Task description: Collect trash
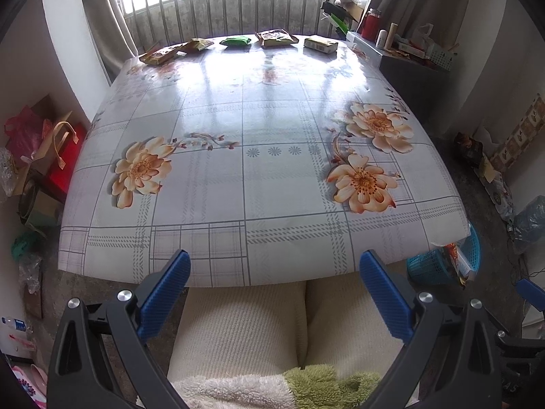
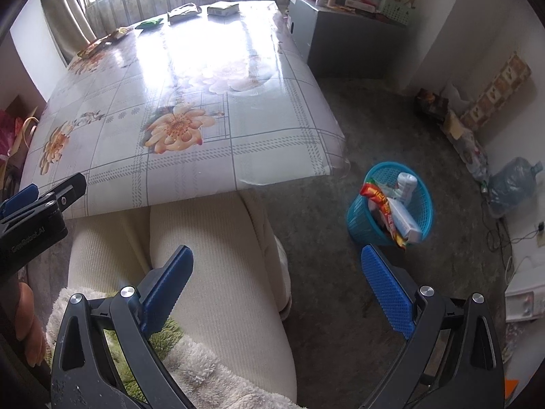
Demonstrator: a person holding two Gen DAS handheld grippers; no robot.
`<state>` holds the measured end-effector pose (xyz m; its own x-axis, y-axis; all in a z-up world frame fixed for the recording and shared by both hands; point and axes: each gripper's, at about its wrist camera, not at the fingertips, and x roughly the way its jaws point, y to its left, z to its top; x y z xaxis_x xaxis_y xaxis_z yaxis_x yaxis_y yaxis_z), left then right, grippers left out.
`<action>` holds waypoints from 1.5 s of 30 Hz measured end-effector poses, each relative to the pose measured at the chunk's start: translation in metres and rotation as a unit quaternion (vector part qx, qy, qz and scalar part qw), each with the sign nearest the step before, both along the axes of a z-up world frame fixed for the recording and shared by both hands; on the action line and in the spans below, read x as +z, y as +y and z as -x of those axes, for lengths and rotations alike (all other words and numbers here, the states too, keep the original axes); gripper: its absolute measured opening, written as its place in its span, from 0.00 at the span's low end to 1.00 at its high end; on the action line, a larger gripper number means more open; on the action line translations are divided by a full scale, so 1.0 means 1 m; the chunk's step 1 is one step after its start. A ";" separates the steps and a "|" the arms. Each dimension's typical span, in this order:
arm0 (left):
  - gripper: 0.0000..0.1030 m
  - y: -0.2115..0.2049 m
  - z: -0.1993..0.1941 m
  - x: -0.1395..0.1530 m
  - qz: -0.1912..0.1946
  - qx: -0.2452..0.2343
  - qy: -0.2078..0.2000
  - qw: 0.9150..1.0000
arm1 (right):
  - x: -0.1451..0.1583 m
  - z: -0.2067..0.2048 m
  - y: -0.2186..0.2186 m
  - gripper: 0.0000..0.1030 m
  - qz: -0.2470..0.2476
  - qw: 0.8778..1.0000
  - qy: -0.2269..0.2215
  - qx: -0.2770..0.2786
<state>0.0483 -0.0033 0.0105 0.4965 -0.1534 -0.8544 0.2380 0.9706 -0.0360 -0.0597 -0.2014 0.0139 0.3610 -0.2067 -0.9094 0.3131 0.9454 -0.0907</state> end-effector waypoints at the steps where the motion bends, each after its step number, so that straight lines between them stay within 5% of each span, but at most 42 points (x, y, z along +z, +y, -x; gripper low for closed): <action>1: 0.95 0.000 -0.003 0.005 0.002 0.001 -0.002 1.000 | 0.005 -0.001 0.000 0.92 0.002 1.000 -0.003 0.000; 12: 0.95 0.011 -0.030 0.051 0.019 0.007 -0.044 0.999 | 0.046 -0.024 0.002 0.92 0.027 0.999 -0.032 -0.004; 24: 0.95 0.019 -0.036 0.058 0.023 0.014 -0.050 0.998 | 0.060 -0.030 0.009 0.92 0.043 0.996 -0.077 -0.012; 45: 0.95 0.024 -0.037 0.060 0.024 0.020 -0.052 0.998 | 0.063 -0.034 0.017 0.92 0.045 0.995 -0.092 -0.002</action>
<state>0.0849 0.0208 0.0705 0.5891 -0.1710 -0.7897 0.2038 0.9772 -0.0595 -0.0260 -0.1844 0.0772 0.5183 -0.2859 -0.8060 0.3368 0.9345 -0.1149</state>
